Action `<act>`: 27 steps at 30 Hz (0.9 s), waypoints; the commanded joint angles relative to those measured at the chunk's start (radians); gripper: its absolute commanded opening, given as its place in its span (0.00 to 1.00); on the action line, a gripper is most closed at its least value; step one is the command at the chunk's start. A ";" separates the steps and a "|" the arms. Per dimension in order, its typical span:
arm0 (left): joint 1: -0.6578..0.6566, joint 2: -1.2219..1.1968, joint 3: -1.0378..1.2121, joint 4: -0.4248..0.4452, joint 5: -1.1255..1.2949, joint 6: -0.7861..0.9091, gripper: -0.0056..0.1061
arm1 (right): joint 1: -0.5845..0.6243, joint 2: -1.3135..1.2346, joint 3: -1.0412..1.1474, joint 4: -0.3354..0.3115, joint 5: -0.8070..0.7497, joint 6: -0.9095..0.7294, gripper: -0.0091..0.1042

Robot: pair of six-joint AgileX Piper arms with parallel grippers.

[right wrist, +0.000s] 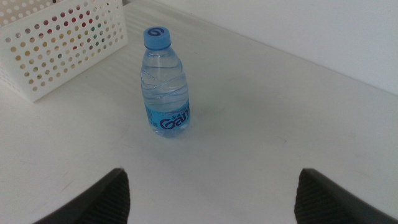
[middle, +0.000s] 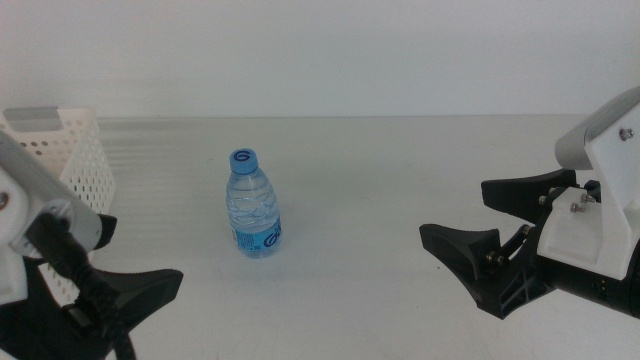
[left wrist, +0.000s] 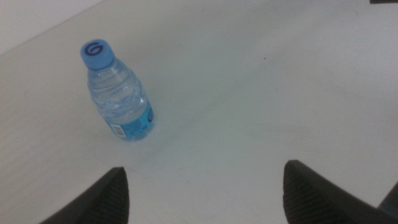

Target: Use arms to grab the bottles and put them into the dustbin to the left of the table.

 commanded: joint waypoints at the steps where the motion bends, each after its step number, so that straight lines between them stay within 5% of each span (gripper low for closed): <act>1: -0.004 -0.002 -0.030 0.006 -0.080 -0.011 0.73 | 0.004 -0.012 -0.028 -0.006 -0.068 -0.013 0.77; 9: -0.004 -0.002 -0.030 0.058 -0.132 -0.019 0.73 | 0.004 -0.012 -0.028 -0.006 -0.068 -0.013 0.77; 19: -0.002 0.077 -0.039 0.232 -0.322 -0.258 0.73 | 0.004 -0.012 -0.028 -0.006 -0.068 -0.013 0.77; 27: 0.059 0.110 -0.039 0.265 -0.436 -0.285 0.73 | 0.004 -0.012 -0.028 -0.006 -0.068 -0.013 0.77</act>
